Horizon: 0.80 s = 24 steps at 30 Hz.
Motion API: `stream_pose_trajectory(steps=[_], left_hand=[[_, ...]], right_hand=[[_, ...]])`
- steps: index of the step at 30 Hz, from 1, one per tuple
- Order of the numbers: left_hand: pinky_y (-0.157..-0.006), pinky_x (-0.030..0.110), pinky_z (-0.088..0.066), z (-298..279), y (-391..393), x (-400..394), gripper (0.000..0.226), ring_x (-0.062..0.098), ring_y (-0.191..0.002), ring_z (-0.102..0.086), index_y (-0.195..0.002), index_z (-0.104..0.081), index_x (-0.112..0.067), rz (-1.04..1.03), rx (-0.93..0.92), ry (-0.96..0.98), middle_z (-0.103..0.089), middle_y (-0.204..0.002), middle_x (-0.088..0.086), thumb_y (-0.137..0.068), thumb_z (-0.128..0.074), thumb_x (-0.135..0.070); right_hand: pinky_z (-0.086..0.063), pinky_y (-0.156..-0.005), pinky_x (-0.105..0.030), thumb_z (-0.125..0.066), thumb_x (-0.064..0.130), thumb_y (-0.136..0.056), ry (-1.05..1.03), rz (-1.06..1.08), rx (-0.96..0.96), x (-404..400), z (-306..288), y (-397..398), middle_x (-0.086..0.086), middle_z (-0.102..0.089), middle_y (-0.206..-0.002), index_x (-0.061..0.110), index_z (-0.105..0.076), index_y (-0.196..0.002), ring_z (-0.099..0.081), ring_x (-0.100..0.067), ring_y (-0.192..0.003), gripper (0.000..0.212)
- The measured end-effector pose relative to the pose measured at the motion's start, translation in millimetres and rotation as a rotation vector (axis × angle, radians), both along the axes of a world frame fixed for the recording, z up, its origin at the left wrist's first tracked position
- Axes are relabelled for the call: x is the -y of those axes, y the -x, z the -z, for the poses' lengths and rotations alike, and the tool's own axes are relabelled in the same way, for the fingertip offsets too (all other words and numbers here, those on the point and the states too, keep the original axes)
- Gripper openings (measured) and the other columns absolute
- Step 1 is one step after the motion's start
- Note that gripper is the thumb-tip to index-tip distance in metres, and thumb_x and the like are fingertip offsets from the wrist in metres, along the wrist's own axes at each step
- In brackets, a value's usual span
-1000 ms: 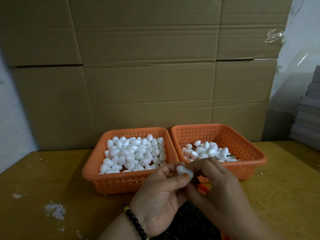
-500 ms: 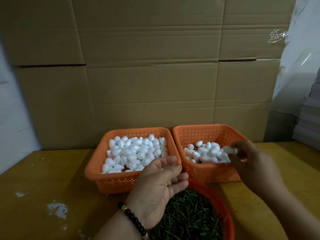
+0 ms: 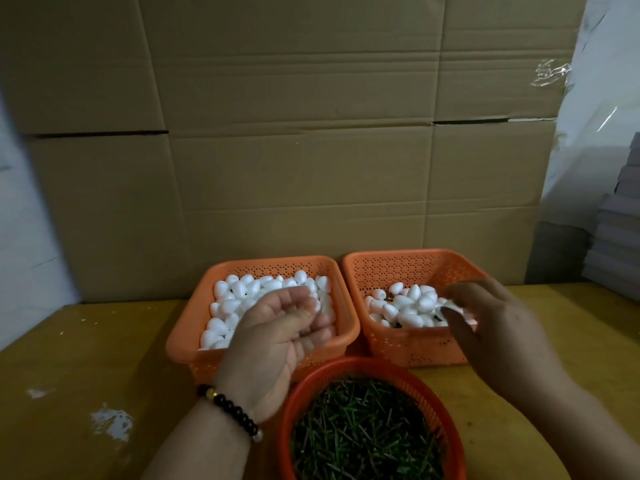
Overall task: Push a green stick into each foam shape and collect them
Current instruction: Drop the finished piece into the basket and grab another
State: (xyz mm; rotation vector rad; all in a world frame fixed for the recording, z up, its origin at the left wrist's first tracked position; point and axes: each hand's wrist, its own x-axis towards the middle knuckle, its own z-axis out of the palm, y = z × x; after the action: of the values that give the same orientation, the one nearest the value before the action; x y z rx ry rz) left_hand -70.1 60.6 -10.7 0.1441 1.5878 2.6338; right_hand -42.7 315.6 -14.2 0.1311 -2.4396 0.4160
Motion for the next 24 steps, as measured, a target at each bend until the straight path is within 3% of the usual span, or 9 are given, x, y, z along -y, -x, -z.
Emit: stream_pose_trajectory(steps=[4,7,9,11,14,16,19,22,24], left_hand=[[-0.065,0.028,-0.055,-1,31,22,0.015,0.017,-0.086,-0.067,-0.100,-0.064,-0.015,-0.150,-0.052,0.370,-0.066,-0.104,0.005,-0.090,-0.061,-0.004],[-0.068,0.025,-0.053,-2,55,32,0.014,0.009,-0.089,-0.064,-0.101,-0.066,-0.024,-0.130,-0.140,0.818,-0.066,-0.107,-0.003,-0.091,-0.062,-0.015],[-0.092,0.033,-0.050,-1,70,34,0.011,0.008,-0.108,-0.058,-0.097,-0.067,-0.032,-0.031,-0.186,1.200,-0.062,-0.119,-0.009,-0.091,-0.060,-0.026],[-0.115,0.043,-0.024,-3,79,33,0.010,0.014,-0.140,-0.029,-0.094,-0.067,-0.042,0.096,-0.214,1.598,-0.043,-0.146,-0.008,-0.089,-0.059,-0.040],[-0.119,0.045,-0.003,-8,83,26,0.035,0.015,-0.146,0.005,-0.120,-0.062,-0.042,0.277,-0.172,1.928,-0.012,-0.160,-0.009,-0.088,-0.052,-0.053],[-0.117,0.044,-0.006,-11,86,21,0.058,0.020,-0.147,0.004,-0.142,-0.042,-0.036,0.388,-0.089,2.048,0.001,-0.161,-0.005,-0.089,-0.048,-0.058],[-0.110,0.039,-0.024,-13,92,21,0.061,0.025,-0.141,-0.020,-0.148,-0.033,-0.031,0.488,-0.017,2.131,-0.015,-0.160,0.002,-0.092,-0.048,-0.051],[-0.117,0.052,-0.004,-3,101,30,0.076,0.027,-0.145,0.019,-0.148,-0.022,-0.046,0.382,-0.092,2.186,0.027,-0.155,-0.008,-0.081,-0.056,-0.058],[-0.117,0.051,-0.014,4,107,33,0.094,0.026,-0.145,0.021,-0.148,-0.006,-0.051,0.293,0.025,2.039,0.032,-0.154,-0.008,-0.076,-0.066,-0.052]], right_hand=[[-0.054,-0.075,-0.026,-0.050,0.048,-0.084,-0.146,-0.288,0.337,34,-3,-20,0.022,-0.054,-0.099,0.041,-0.058,-0.107,-0.058,0.001,-0.082,0.025],[-0.050,-0.090,-0.027,-0.054,0.064,-0.079,-0.292,-0.384,0.572,55,6,-28,0.026,-0.046,-0.118,0.046,-0.040,-0.125,-0.054,0.000,-0.103,0.051],[-0.046,-0.095,-0.031,-0.057,0.059,-0.082,-0.327,-0.458,0.664,66,14,-30,0.023,-0.044,-0.125,0.046,-0.034,-0.129,-0.050,-0.005,-0.114,0.054],[-0.046,-0.098,-0.036,-0.053,0.046,-0.093,-0.352,-0.515,0.685,73,22,-30,0.017,-0.045,-0.127,0.046,-0.033,-0.131,-0.049,-0.010,-0.119,0.044],[-0.041,-0.103,-0.043,-0.043,0.038,-0.099,-0.416,-0.548,0.692,77,29,-30,0.006,-0.044,-0.133,0.042,-0.032,-0.137,-0.044,-0.017,-0.126,0.039],[-0.037,-0.107,-0.044,-0.041,0.036,-0.100,-0.480,-0.554,0.714,78,30,-29,0.000,-0.042,-0.137,0.040,-0.031,-0.139,-0.040,-0.020,-0.130,0.041],[-0.036,-0.108,-0.043,-0.041,0.036,-0.100,-0.496,-0.559,0.675,78,32,-29,-0.001,-0.043,-0.136,0.039,-0.032,-0.139,-0.040,-0.020,-0.130,0.040],[-0.037,-0.106,-0.044,-0.041,0.040,-0.100,-0.480,-0.568,0.679,79,34,-28,0.000,-0.045,-0.131,0.038,-0.035,-0.137,-0.042,-0.020,-0.127,0.038],[-0.037,-0.105,-0.045,-0.040,0.043,-0.099,-0.484,-0.579,0.690,78,36,-28,0.000,-0.045,-0.129,0.038,-0.036,-0.135,-0.041,-0.021,-0.126,0.037]])
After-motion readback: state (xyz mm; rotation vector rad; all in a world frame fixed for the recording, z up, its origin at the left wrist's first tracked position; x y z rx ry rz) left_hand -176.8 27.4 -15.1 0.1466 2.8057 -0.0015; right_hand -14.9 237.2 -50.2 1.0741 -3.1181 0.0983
